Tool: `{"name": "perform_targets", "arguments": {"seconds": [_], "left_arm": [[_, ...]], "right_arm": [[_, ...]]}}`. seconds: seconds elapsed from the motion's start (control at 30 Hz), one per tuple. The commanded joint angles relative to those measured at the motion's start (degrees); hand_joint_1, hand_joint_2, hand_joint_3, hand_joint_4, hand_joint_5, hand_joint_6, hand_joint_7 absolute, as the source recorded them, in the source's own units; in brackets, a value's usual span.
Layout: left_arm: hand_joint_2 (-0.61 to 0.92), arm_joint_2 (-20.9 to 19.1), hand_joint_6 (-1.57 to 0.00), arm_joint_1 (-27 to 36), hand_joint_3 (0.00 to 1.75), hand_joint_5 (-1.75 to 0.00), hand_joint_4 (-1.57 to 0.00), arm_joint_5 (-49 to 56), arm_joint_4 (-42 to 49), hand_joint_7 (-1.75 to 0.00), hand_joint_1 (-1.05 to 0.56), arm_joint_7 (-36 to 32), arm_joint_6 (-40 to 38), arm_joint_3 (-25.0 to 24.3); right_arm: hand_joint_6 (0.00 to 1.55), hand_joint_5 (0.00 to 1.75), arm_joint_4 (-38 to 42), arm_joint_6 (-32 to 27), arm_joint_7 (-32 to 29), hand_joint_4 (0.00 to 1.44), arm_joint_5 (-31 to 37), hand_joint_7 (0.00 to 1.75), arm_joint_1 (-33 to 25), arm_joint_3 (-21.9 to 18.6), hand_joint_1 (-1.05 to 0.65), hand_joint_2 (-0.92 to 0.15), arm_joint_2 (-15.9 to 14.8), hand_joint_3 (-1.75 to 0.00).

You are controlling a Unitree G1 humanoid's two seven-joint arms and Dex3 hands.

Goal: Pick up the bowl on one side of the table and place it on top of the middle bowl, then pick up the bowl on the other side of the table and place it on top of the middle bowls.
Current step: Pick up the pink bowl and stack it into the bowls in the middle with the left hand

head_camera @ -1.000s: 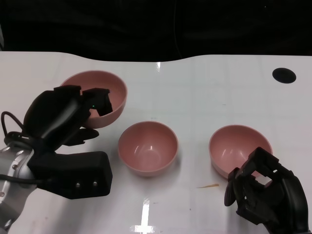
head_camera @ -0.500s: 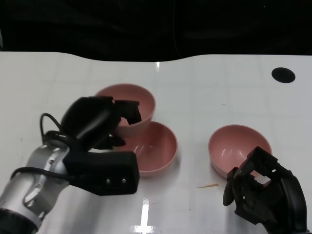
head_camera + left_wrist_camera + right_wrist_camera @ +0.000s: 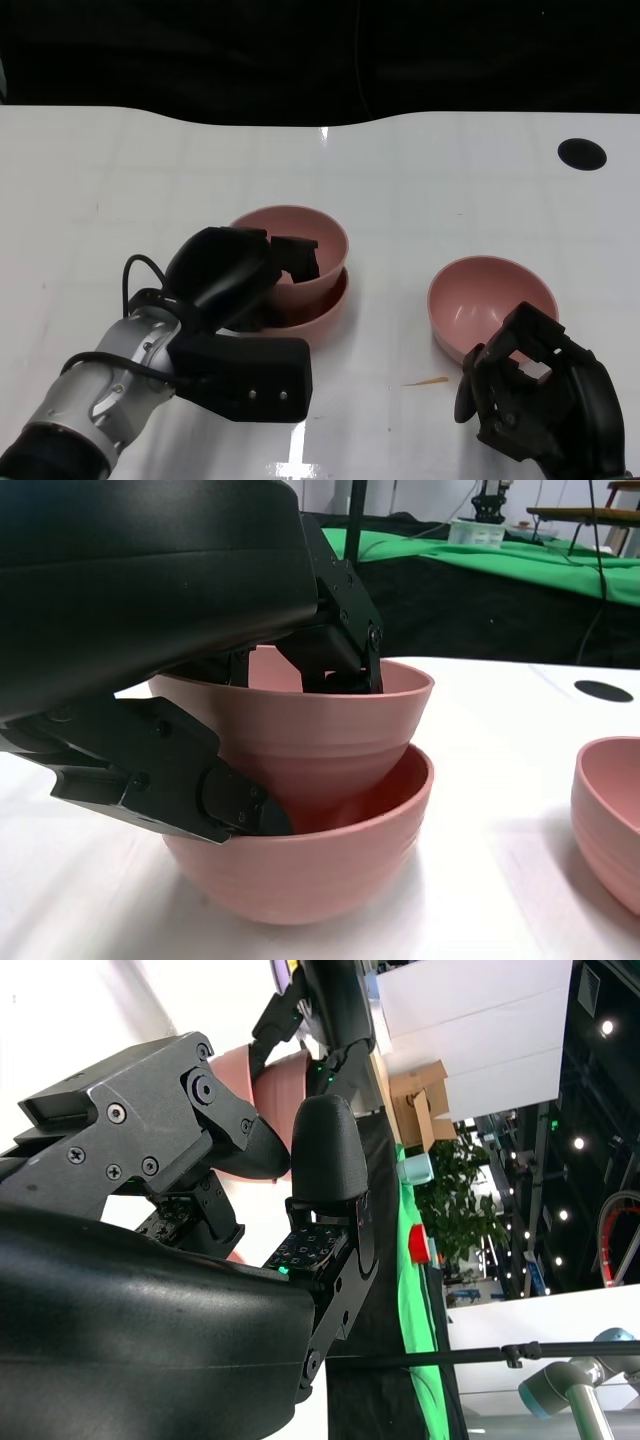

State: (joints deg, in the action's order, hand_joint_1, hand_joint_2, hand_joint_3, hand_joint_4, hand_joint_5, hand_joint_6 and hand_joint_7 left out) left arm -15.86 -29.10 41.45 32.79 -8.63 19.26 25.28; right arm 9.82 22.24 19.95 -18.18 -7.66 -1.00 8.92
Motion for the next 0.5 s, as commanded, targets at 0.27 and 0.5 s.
{"name": "perform_targets", "arguments": {"seconds": [0.27,0.5], "left_arm": [[0.92,0.3,-0.89,-1.4,0.3,-1.37,-0.75,1.6,1.9,-0.84,-0.12,-0.2,-1.2,2.1],[0.92,0.2,-0.89,-1.3,0.31,-1.33,-0.76,1.5,2.1,-0.8,-0.14,-0.3,-0.7,2.3]], "right_arm": [[0.73,1.75,0.0,0.3,0.4,0.93,-0.6,1.57,0.1,-0.2,-0.09,-0.54,-0.3,-1.19],[0.74,1.75,-0.4,0.4,0.1,0.92,-0.3,1.56,-0.3,-0.1,-0.1,-0.54,-0.3,-1.18]]}}
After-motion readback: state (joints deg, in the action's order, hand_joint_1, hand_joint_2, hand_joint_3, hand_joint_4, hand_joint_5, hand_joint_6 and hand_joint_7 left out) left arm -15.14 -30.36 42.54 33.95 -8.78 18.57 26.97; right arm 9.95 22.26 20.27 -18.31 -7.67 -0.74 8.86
